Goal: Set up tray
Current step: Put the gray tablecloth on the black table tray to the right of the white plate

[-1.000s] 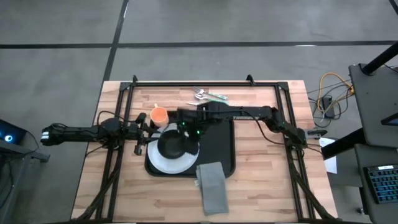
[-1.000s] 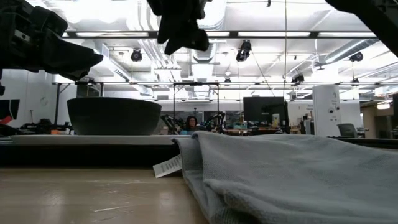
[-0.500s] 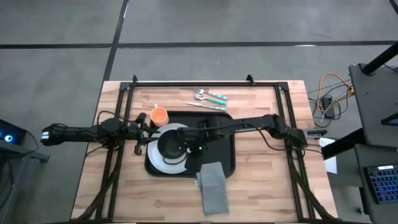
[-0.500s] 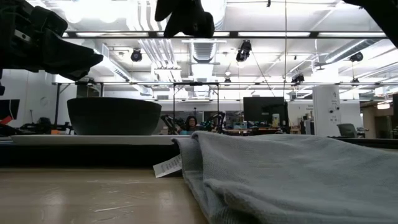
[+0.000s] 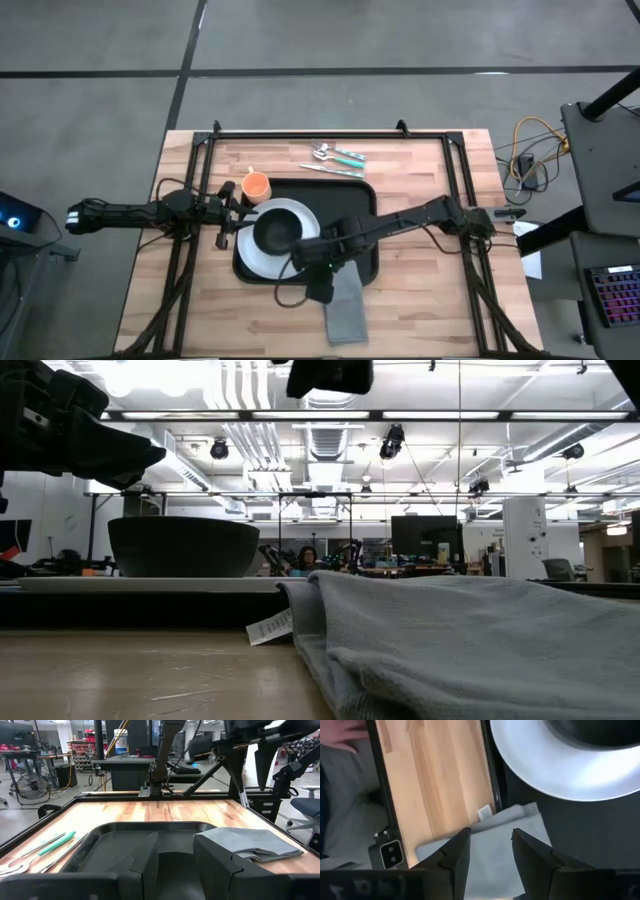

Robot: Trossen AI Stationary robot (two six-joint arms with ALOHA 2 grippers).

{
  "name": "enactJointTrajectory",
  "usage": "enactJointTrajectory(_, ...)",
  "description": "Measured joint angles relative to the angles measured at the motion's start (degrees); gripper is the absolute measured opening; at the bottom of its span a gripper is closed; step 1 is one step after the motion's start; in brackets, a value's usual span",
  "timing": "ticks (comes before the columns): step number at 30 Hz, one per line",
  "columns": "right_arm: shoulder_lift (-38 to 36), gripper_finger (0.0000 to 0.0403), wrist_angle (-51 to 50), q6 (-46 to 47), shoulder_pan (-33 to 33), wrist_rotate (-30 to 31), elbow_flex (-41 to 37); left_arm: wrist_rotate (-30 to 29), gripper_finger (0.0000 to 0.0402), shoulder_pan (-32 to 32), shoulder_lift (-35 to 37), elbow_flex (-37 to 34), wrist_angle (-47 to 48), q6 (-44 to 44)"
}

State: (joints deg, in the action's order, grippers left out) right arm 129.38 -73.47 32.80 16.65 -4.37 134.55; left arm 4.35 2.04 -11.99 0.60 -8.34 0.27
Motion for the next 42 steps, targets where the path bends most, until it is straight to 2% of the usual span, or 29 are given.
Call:
enactJointTrajectory(15, 0.0, 0.0140, -3.1, 3.3, 4.5, 6.6, -1.1, 0.0, 0.0105, 0.0, 0.0, 0.0, 0.0, 0.0)
enactJointTrajectory(20, -1.4, 0.0143, -5.9, 3.1, 4.8, 11.8, -2.1, 0.0, 0.0105, 0.0, 0.0, 0.0, 0.0, 0.0)
enactJointTrajectory(24, -6.8, 0.0143, -8.8, 5.4, 4.8, 18.1, -6.6, 0.0, 0.0105, 0.0, 0.0, 0.0, 0.0, 0.0)
enactJointTrajectory(28, -16.6, 0.0145, -6.1, 9.4, 4.9, 24.4, -16.4, 0.0, 0.0105, 0.0, 0.0, 0.0, 0.0, 0.0)
enactJointTrajectory(33, -29.2, 0.0144, 8.3, 12.2, 4.8, 26.4, -36.1, 0.0, 0.0105, 0.0, 0.0, 0.0, 0.0, 0.0)
enactJointTrajectory(36, -35.6, 0.0140, 18.9, 15.1, 4.5, 25.0, -48.8, 0.0, 0.0105, 0.0, 0.0, 0.0, 0.0, 0.0)
enactJointTrajectory(40, -41.6, 0.0135, 37.5, 18.7, 4.9, 18.1, -63.1, 0.0, 0.0105, 0.0, 0.0, 0.0, 0.0, 0.0)
enactJointTrajectory(42, -43.2, 0.0132, 46.2, 20.5, 6.0, 16.5, -68.4, 0.0, 0.0105, 0.0, 0.0, 0.0, 0.0, 0.0)
